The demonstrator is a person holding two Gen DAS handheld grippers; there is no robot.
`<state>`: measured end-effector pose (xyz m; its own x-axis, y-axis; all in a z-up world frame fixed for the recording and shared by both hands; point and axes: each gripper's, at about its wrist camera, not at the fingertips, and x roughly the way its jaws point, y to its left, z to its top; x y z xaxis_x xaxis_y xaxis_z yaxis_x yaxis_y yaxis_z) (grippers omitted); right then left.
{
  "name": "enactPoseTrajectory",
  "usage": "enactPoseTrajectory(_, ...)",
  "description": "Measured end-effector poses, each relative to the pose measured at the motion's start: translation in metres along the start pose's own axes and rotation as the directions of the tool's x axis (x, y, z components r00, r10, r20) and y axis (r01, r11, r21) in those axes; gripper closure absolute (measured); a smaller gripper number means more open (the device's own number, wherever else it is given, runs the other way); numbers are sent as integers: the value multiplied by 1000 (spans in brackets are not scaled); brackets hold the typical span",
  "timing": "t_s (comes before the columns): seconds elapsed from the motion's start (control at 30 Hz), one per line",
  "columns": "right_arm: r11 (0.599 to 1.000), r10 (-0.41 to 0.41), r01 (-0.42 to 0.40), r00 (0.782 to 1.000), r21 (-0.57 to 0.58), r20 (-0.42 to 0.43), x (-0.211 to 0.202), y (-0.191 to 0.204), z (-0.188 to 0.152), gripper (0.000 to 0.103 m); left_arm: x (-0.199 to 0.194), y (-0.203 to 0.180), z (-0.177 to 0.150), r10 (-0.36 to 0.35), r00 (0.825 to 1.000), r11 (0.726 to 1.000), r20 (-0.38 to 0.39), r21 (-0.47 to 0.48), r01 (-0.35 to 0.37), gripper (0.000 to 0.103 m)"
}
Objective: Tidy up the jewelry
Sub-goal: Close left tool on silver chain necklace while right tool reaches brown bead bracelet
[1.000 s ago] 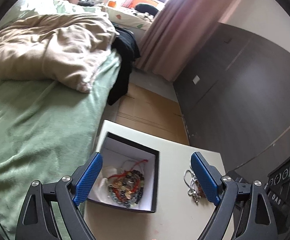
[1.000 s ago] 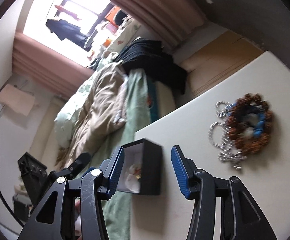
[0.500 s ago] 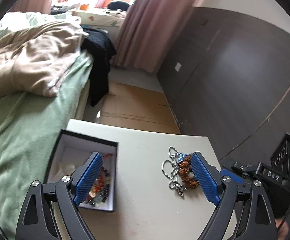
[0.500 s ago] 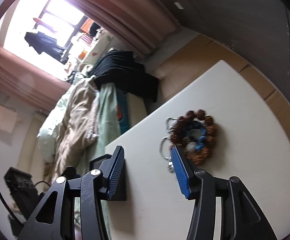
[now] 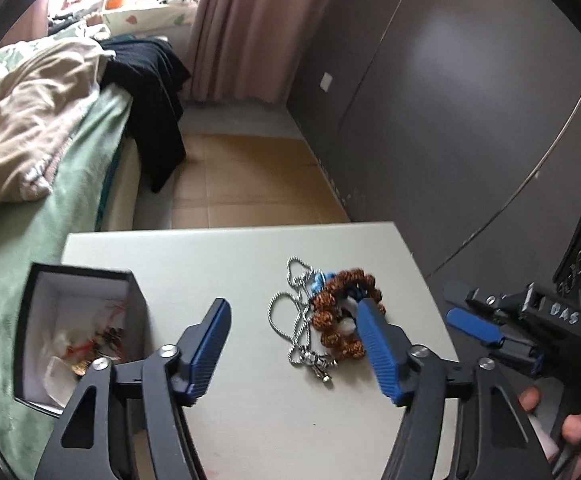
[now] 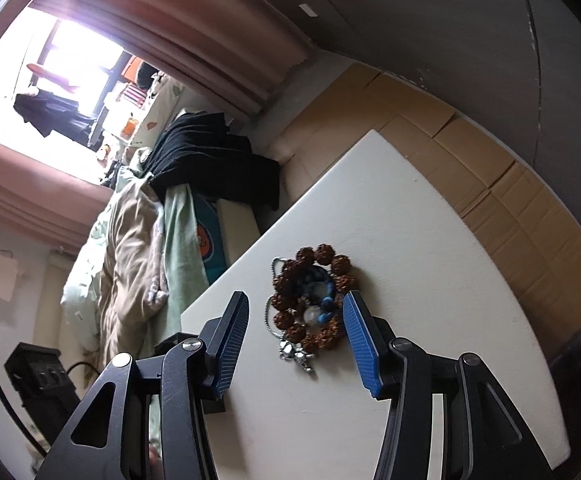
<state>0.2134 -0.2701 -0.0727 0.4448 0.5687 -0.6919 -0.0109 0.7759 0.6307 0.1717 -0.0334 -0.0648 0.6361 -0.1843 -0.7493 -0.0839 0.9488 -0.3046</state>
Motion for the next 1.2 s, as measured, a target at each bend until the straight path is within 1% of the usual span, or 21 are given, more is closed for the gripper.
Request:
enactPoseTrajectory(0.13, 1000, -1, 1, 1000, 25, -5, 0, -6, 1, 53, 19, -5, -12, 18, 999, 1000, -26, 23, -17, 38)
enactPoseTrajectory(0.23, 999, -10, 11, 1000, 33, -10, 0, -9, 0, 53, 34, -8, -20, 55, 996, 997, -72, 60, -51, 38)
enactPoseTrajectory(0.4, 999, -14, 15, 1000, 52, -8, 0, -14, 2, 53, 51, -9, -31, 115, 988, 989, -101, 100, -105, 38)
enactPoseTrajectory(0.47, 998, -16, 16, 1000, 59, -11, 1, -15, 2, 53, 58, -8, -33, 129, 986, 988, -107, 97, -119, 38)
enactPoseTrajectory(0.53, 998, -11, 12, 1000, 66, -15, 2, -16, 1, 53, 64, -9, -35, 159, 981, 984, -109, 99, -149, 38)
enactPoseTrajectory(0.6, 998, -8, 9, 1000, 67, -16, 3, -15, 1, 53, 69, -12, -36, 170, 979, 982, -112, 108, -158, 38)
enactPoseTrajectory(0.73, 998, -6, 7, 1000, 70, -15, 3, -15, 0, 53, 82, -23, -42, 240, 966, 960, -98, 169, -222, 38)
enactPoseTrajectory(0.87, 997, -9, 10, 1000, 76, -16, 2, -17, 1, 53, 88, -22, -41, 257, 962, 958, -97, 157, -240, 38)
enactPoseTrajectory(0.93, 997, -7, 8, 1000, 78, -16, 1, -17, 2, 53, 91, -21, -43, 256, 960, 960, -113, 148, -239, 38)
enactPoseTrajectory(0.97, 997, -8, 9, 1000, 77, -16, 1, -17, 2, 53, 91, -23, -43, 264, 959, 956, -106, 157, -246, 38)
enactPoseTrajectory(1.1, 997, -10, 11, 1000, 76, -19, 1, -18, 3, 53, 89, -28, -50, 240, 966, 955, -95, 200, -218, 39)
enactPoseTrajectory(1.13, 997, -10, 12, 1000, 78, -20, 1, -18, 3, 53, 87, -27, -52, 233, 968, 955, -89, 207, -211, 42)
enactPoseTrajectory(1.2, 997, -10, 12, 1000, 81, -19, 1, -18, 2, 53, 85, -25, -52, 228, 970, 956, -85, 211, -206, 62)
